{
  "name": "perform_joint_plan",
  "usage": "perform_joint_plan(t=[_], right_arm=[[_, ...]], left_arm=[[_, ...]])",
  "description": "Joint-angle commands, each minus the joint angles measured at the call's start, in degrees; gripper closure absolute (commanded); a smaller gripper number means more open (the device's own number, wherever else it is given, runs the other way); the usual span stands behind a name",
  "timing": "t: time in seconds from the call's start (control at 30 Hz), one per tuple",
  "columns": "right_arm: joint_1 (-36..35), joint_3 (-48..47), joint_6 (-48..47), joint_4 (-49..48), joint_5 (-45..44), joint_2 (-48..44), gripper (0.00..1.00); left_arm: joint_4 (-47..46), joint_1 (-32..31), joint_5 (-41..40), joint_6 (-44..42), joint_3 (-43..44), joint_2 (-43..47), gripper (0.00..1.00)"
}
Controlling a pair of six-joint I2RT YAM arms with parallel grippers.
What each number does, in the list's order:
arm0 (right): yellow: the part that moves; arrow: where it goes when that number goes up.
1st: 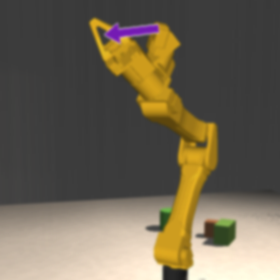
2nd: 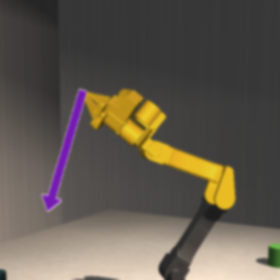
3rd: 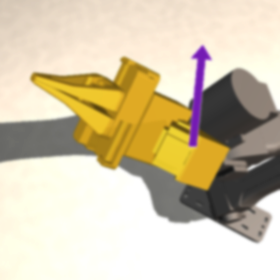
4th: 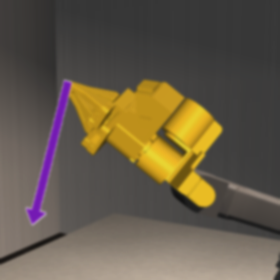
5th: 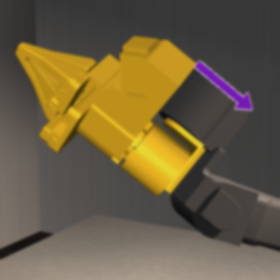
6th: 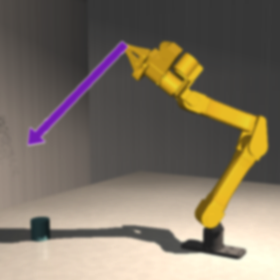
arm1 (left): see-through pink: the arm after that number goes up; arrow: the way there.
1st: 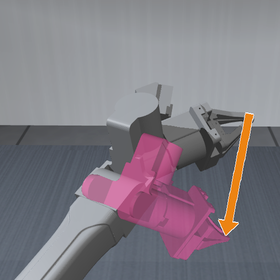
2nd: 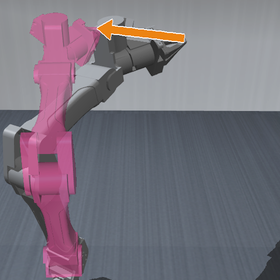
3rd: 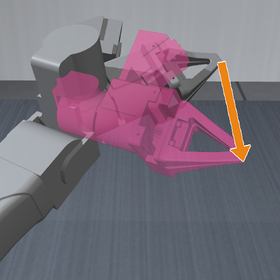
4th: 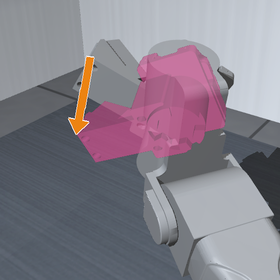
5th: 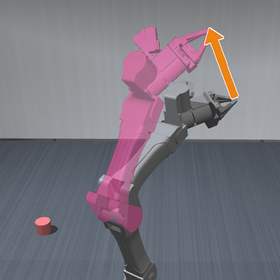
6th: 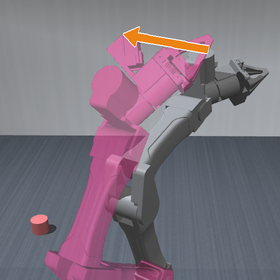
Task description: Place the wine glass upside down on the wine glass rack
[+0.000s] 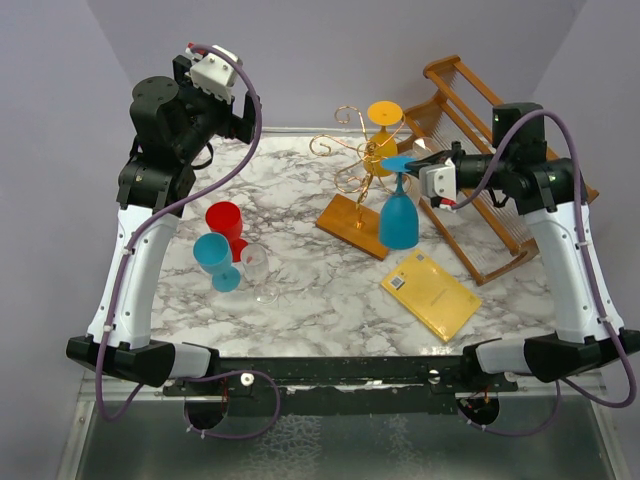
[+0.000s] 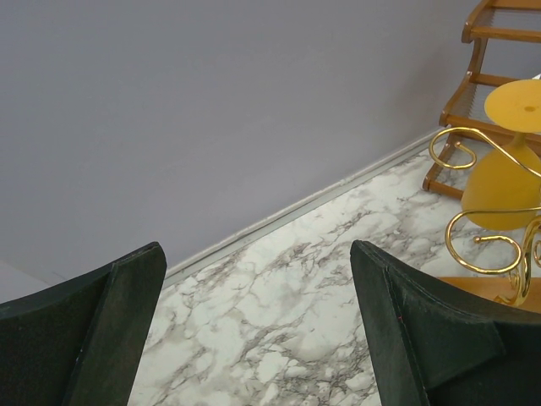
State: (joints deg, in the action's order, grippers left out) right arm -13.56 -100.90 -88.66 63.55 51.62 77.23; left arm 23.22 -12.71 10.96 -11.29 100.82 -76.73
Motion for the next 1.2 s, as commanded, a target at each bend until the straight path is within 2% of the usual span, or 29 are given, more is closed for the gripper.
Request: perform_joint_plan(t=[0.0,0.73,1.17], right_arm=[[-0.3,1.1,1.4,0.4,-3.3,-1.7,0.99],[-0.3,6.3,2.2,0.1,-7.5,-4.1,0.96],[-0.3,6.9,2.3,0.9,-8.1,-4.7,0.89]], left_arm=[[-1.1,0.4,-0.1,-0.6,0.8,1.4,0.06],[-0.7,0.4,0.3,-1.3,0.3,2.3,0.06],[-0.5,0.4,0.3,-1.8,-0.2,2.5,0.06]])
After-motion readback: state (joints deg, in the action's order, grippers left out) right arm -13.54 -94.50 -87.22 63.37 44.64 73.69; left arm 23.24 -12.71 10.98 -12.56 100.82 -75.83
